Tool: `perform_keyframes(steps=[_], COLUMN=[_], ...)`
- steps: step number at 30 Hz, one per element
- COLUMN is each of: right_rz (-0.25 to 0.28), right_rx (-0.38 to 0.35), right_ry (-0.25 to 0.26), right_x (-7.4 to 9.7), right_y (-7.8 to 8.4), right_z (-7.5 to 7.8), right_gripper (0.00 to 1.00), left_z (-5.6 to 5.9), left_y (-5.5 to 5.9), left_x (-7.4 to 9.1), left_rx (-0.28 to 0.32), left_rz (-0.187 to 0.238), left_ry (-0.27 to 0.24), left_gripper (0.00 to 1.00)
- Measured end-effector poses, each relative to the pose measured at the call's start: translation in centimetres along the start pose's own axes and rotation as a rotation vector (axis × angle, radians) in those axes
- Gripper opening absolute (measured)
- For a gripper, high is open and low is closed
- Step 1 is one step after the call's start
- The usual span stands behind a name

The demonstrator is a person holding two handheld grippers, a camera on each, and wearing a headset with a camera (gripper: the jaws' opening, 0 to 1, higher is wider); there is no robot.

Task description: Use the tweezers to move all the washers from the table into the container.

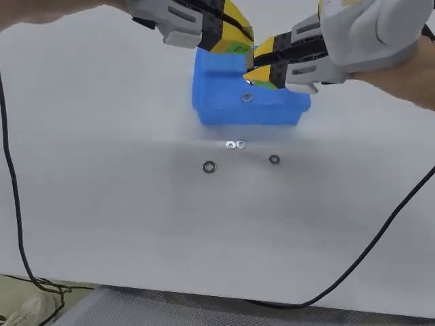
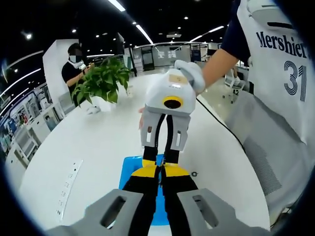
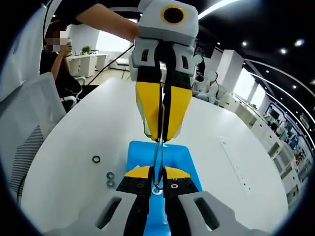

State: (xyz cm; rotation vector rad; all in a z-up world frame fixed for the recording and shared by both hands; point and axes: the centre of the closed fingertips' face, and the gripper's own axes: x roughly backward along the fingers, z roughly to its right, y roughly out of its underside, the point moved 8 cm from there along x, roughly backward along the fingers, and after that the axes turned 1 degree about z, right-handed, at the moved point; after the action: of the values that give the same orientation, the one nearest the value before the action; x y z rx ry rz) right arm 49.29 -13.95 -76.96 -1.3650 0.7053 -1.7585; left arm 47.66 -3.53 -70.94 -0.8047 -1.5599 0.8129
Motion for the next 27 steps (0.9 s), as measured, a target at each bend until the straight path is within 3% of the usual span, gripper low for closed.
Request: perform_keyframes(steps=[6,11,21,27], right_rz=[-0.032,-0.036,-0.024,-0.027], right_rx=[-0.025,-0.054,-0.083,-0.068], right_ry=[-0.039,-0.036,-0.020,-0.009], right_x=[-1.6,-1.8,-2.0,-1.7], right_y=[2.4,3.0,3.0,2.5], right_z=[0.0,0.1,0.3,0.0], right_gripper=[0.09,0.09,0.10,0.11], left_z=[-0.4,-0.9,-1.3,-0.9], left_y=[2.3,3.1,3.2,2.7], left_x=[-1.5,-1.9,-1.6,-1.3], left_rx=[0.024,0.045,0.059,0.047], left_rz=[-0.022,-0.017,-0.008,-0.008], left_ry=[0.013,0.007,0.003,0.000], left_gripper=[0.06,0.06,0.06,0.06])
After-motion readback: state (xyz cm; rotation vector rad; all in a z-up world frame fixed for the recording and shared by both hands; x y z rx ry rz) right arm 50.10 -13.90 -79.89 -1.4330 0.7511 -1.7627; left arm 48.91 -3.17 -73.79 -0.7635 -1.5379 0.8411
